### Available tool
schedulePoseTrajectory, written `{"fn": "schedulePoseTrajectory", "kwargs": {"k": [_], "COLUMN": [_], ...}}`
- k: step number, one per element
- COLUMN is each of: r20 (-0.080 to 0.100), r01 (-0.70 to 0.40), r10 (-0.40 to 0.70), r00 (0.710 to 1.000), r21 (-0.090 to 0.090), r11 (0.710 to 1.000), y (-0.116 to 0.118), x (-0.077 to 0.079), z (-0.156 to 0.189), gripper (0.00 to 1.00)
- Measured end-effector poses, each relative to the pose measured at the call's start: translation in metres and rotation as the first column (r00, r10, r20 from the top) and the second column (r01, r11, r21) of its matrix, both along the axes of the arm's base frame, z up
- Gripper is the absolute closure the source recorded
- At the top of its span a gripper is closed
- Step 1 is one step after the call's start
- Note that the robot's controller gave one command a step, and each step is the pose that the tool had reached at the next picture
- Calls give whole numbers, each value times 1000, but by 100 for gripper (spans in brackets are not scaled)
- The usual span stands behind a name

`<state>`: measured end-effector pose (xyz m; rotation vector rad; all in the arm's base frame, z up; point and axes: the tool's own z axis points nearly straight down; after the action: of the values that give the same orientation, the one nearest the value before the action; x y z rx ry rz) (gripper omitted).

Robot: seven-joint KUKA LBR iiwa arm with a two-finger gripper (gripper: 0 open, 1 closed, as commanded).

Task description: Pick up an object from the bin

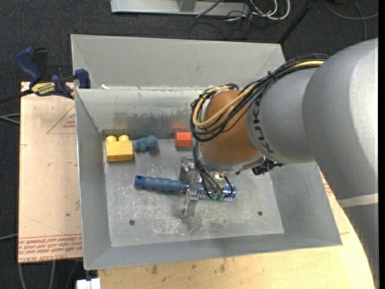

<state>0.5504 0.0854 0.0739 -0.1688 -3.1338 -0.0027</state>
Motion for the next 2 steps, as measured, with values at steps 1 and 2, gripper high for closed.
{"fn": "schedulePoseTrajectory", "kwargs": {"k": [1, 2], "r20": [3, 10], "r01": [3, -19], "r10": [-3, 19], "r00": [1000, 1000], "r21": [-1, -1], "r11": [1000, 1000], "y": [-2, -14], "x": [2, -19], "z": [1, 118], "gripper": [100, 100]}}
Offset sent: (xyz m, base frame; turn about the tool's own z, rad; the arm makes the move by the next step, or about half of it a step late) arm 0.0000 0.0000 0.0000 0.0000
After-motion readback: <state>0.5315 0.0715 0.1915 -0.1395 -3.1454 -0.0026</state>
